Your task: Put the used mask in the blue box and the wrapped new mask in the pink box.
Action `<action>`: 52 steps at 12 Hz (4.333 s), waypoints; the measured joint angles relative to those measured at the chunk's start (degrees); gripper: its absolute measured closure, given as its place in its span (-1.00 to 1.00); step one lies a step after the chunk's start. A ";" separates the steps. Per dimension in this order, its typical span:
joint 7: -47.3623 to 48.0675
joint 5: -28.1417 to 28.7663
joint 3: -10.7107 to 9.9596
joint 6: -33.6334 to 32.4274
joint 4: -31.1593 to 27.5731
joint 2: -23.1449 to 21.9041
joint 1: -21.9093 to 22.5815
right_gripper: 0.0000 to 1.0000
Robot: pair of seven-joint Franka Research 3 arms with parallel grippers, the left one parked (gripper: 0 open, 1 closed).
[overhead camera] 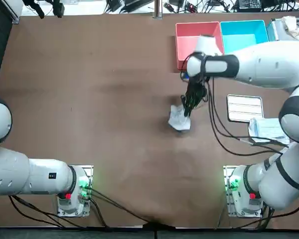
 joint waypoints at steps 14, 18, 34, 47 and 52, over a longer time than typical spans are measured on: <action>0.83 -17.20 -6.61 -21.60 35.76 3.43 -33.18 0.97; 1.00 -18.13 -6.63 -12.09 38.96 10.63 -35.91 0.97; 3.60 -29.21 -6.30 -23.84 41.55 11.36 -31.06 -1.00; 12.39 -49.87 -6.58 -14.46 -10.59 -11.91 -22.43 -1.00; 22.32 -58.14 -6.25 -7.09 -21.99 -12.08 -22.24 -1.00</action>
